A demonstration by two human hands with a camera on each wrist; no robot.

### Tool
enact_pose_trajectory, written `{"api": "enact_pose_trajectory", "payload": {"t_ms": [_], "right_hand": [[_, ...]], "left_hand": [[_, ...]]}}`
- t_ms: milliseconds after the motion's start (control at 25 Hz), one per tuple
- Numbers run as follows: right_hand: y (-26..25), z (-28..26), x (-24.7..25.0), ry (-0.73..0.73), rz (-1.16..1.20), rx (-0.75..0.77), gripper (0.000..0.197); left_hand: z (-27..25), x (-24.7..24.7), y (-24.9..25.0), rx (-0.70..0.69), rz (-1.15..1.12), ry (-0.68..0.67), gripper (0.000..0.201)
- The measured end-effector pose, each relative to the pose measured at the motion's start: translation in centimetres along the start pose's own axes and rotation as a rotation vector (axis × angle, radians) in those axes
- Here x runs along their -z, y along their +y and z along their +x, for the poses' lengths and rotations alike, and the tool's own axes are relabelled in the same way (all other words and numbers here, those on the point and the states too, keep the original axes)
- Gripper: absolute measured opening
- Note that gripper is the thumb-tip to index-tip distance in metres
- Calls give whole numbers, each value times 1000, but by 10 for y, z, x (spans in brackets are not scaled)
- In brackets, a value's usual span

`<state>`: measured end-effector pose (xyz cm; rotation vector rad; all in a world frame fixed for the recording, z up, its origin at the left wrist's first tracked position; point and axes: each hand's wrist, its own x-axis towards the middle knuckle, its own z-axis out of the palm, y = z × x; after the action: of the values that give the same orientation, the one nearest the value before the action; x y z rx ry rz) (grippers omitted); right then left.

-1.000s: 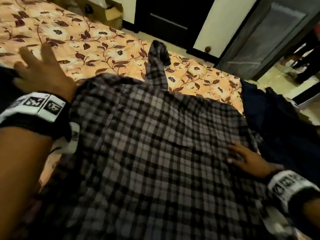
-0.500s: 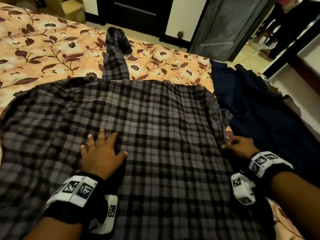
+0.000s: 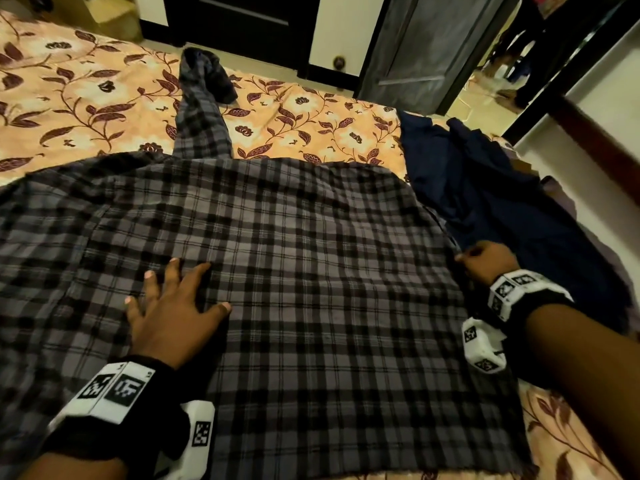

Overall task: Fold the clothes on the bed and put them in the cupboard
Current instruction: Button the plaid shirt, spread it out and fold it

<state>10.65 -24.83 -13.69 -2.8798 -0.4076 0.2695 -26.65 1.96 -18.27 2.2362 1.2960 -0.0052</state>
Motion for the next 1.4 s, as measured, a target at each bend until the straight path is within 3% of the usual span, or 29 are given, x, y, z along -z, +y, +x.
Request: {"api": "enact_pose_trajectory", "payload": {"t_ms": [80,240,320,400,560,680,800,880,960,1080,1160,1240,1320,1400], "right_hand": [[-13,10,-4,13,169,8,22],[-41,26,-10,-4,340,26,56],[-52,35,-18,-41,331,54,47],[-56,43,-21,-16,331,41,19],[-37,53,-1,259,419,-28,27],[-20,47,7,252,424,-3,35],[-9,41,14,301,478,-27,14],[1,37,23,406,491,-90,30],[10,31,27,302,461,-84,33],[17,11,23,-15,281,-76,46],[19,-12,24,31,249,-41,49],[22,-42,21,76,243,58,50],[28,-75,11,5,114,223,53],[36,-96,-5,-195,-251,238,48]], "left_hand": [[0,1,0,6,-3,-9,72],[1,-1,4,33,-17,8,72],[3,-3,6,47,-36,14,69],[3,-5,7,59,-49,14,67],[4,-6,5,61,-50,15,67],[4,-6,6,56,-57,17,67],[4,-5,4,40,-66,32,67],[5,-5,1,32,-72,36,66],[6,-7,1,36,-77,34,66],[5,-4,5,34,-78,20,66],[5,-1,4,28,-93,-62,64],[5,15,-4,47,-294,-116,56],[3,42,-19,72,-533,24,35],[2,74,-36,79,-429,178,19]]}}
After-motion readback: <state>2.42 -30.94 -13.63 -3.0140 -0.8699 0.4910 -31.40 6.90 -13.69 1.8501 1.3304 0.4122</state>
